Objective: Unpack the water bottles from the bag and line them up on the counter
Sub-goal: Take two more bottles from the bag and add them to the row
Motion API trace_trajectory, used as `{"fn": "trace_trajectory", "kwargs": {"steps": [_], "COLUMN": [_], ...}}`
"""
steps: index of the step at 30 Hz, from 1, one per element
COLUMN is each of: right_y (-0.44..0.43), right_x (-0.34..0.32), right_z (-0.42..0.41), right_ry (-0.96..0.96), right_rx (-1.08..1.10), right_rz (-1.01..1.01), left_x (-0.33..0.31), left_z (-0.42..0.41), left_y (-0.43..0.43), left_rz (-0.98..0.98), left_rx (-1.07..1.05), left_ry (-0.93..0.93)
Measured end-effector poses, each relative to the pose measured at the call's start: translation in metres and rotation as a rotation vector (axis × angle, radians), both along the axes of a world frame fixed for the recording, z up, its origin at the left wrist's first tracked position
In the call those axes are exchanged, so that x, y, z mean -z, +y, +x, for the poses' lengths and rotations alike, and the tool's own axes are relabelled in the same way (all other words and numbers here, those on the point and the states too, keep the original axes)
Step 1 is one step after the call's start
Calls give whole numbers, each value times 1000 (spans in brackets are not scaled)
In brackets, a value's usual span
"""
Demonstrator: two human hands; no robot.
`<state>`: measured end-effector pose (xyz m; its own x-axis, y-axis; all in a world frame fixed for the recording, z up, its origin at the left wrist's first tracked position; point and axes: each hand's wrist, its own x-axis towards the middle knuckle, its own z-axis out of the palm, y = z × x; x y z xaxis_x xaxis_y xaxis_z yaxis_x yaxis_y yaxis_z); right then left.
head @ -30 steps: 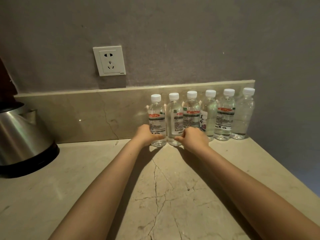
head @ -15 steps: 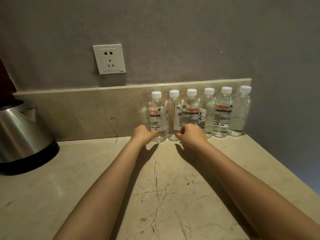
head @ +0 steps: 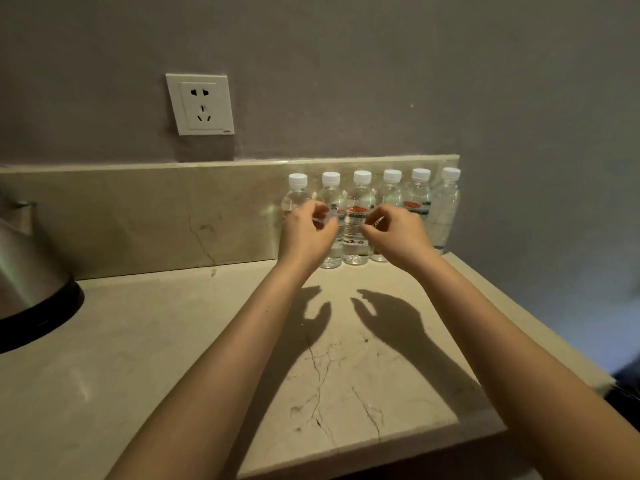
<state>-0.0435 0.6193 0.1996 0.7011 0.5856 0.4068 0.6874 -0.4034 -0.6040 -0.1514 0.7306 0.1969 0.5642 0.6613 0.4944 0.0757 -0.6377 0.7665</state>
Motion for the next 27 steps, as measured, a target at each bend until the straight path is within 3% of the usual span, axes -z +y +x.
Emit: {"fn": "trace_trajectory", "kwargs": {"steps": [10, 27], "right_y": [-152, -568], "right_x": [11, 74], "right_z": [34, 160], "right_ry": [114, 235], "right_rx": [178, 519], "right_rz": [111, 149], "left_x": [7, 57], "left_z": [50, 244], "left_y": [-123, -512], "left_rz": [26, 41], "left_rx": [163, 569], "left_ry": [102, 204]}}
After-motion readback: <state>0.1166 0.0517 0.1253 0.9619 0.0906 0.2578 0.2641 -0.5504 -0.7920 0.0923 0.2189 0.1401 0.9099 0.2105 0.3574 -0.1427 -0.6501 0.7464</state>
